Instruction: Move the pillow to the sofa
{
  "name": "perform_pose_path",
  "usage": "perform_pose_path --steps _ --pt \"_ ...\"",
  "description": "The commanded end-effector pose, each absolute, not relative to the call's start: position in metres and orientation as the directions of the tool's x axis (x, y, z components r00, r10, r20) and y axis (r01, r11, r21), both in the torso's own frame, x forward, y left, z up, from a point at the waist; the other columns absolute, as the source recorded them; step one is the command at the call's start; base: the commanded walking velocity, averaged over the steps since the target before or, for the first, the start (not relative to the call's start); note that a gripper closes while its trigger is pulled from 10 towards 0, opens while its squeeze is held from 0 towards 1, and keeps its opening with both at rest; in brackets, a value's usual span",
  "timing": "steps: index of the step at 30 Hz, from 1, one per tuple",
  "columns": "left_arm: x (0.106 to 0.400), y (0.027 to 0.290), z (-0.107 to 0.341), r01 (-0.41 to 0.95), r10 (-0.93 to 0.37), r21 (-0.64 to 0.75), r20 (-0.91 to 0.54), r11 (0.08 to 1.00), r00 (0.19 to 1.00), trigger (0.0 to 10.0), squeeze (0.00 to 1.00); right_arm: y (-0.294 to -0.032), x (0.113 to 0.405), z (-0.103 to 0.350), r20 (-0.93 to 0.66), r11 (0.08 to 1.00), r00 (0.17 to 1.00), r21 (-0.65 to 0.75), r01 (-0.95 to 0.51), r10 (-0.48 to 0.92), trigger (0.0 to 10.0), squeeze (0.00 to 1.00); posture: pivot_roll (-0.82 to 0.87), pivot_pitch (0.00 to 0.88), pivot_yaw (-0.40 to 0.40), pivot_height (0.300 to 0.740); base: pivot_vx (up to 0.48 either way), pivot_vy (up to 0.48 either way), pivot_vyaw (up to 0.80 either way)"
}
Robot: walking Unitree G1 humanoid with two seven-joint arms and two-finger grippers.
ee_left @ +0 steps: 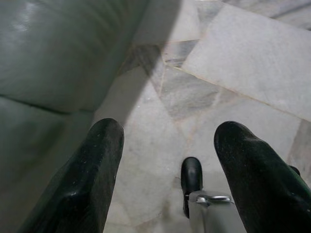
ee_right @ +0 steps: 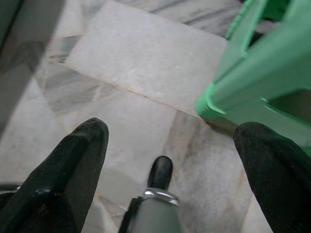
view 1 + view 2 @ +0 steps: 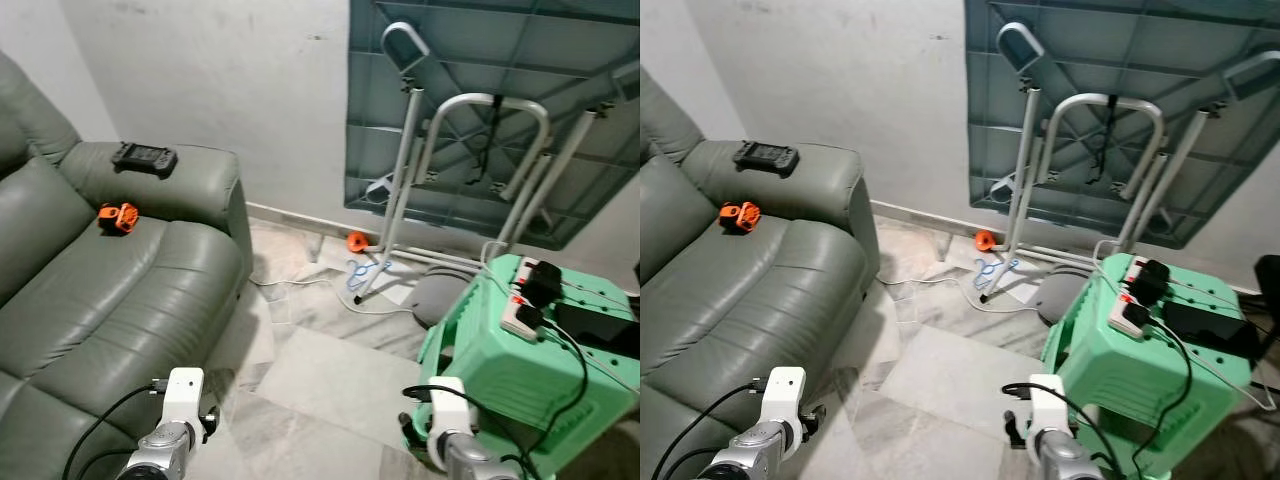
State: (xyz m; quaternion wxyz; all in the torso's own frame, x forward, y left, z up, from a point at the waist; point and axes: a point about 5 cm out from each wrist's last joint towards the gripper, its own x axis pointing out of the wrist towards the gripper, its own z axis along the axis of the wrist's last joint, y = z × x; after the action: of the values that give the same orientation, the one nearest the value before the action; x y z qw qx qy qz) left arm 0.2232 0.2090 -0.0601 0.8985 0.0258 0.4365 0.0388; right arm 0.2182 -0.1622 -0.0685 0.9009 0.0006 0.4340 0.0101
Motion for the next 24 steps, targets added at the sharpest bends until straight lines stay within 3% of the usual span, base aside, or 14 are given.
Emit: perform_pose_path --steps 1,5,8,19,22,24 --pt "0.226 0.214 -0.058 -0.059 0.111 0.096 -0.773 0.994 0.625 10.0 0.0 -0.162 0.222 -0.066 -0.777 1.0 0.63 -0.001 -0.015 0.008 10.0 0.0 -0.12 0.0 0.02 0.74 0.0 0.0 0.8" --pt "0.226 0.219 -0.056 -0.055 0.124 0.115 -0.765 0.992 0.631 10.0 0.0 -0.15 0.227 -0.064 -0.774 1.0 0.633 0.004 -0.023 0.018 10.0 0.0 -0.12 0.0 0.019 0.74 0.0 0.0 0.8" --pt "0.227 0.22 -0.055 -0.046 0.121 0.12 -0.759 0.992 0.639 10.0 0.0 -0.163 0.23 -0.062 -0.771 1.0 0.636 -0.004 -0.014 0.006 10.0 0.0 -0.12 0.0 0.02 0.74 0.0 0.0 0.8" --pt "0.231 0.218 -0.052 -0.063 0.091 0.065 -0.732 0.996 0.675 10.0 0.0 -0.157 0.239 -0.056 -0.76 1.0 0.65 -0.004 -0.023 0.012 10.0 0.0 -0.12 0.0 0.025 0.74 0.0 0.0 0.8" --pt "0.229 0.217 -0.054 -0.122 0.064 -0.024 -0.747 0.992 0.662 10.0 0.0 -0.166 0.235 -0.058 -0.761 1.0 0.649 -0.008 -0.018 0.005 10.0 0.0 -0.12 0.0 0.024 0.74 0.0 0.0 0.8" --pt "0.227 0.219 -0.055 -0.099 0.079 0.018 -0.752 0.995 0.655 10.0 0.0 -0.167 0.234 -0.059 -0.762 1.0 0.647 -0.009 -0.018 0.005 10.0 0.0 -0.12 0.0 0.024 0.74 0.0 0.0 0.8"
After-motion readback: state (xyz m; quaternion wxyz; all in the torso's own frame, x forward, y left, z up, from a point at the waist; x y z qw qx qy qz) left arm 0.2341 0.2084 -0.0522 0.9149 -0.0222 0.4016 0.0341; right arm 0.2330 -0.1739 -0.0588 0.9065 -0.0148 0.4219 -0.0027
